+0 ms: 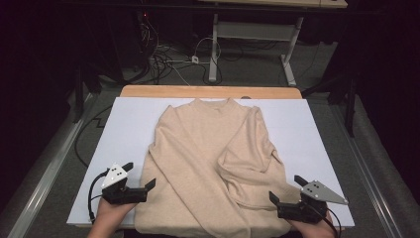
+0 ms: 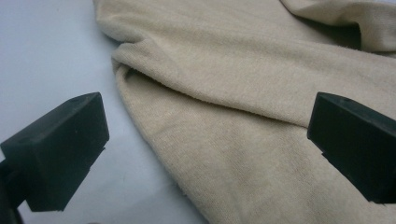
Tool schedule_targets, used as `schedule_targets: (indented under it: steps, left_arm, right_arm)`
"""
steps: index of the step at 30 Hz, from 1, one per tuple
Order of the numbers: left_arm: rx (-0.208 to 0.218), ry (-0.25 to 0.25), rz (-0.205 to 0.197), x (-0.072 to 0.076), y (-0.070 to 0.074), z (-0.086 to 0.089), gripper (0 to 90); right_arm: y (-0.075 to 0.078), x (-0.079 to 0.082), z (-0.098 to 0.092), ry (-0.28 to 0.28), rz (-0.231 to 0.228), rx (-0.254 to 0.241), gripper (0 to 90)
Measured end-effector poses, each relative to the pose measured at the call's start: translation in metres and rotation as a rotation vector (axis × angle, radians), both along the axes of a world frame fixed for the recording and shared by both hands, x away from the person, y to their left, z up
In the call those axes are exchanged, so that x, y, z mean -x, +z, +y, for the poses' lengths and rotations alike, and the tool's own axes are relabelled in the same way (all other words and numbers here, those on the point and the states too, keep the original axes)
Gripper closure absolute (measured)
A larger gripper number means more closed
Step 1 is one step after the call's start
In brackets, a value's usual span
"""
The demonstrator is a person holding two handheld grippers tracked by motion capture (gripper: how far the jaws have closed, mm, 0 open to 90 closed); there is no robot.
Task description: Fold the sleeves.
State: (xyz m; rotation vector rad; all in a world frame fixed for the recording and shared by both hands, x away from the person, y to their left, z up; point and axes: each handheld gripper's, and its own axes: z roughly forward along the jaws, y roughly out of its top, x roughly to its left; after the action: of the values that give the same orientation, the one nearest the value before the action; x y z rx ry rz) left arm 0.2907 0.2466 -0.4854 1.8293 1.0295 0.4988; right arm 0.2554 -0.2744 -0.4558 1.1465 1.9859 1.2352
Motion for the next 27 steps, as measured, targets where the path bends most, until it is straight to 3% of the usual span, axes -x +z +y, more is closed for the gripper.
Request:
schedule_targets:
  steps: [3,9,12,16,23,27]
  left_arm:
    - [0.001,0.002,-0.001,0.000,0.000,0.000,0.0]
    - [-0.004,0.005,0.002,0.000,0.000,-0.001,0.0]
    - [-0.005,0.006,0.002,0.000,0.000,-0.001,0.0]
    - [-0.003,0.005,0.006,-0.001,0.000,-0.001,0.0]
    - [-0.001,0.000,0.004,-0.001,0.000,0.000,0.0]
    - [-0.001,-0.002,0.004,-0.001,0.000,0.000,0.0]
  right_arm:
    - [-0.003,0.003,-0.009,-0.023,0.015,-0.006,0.1]
    - [-0.015,0.007,-0.028,-0.074,0.063,0.035,2.6]
    - [-0.021,0.005,-0.030,-0.078,0.108,0.041,3.7]
    - [-0.024,0.005,-0.029,-0.091,0.122,0.076,6.9]
    - [-0.032,0.000,-0.034,-0.120,0.196,0.080,10.3]
    - [-0.032,0.001,-0.035,-0.104,0.184,0.077,18.5]
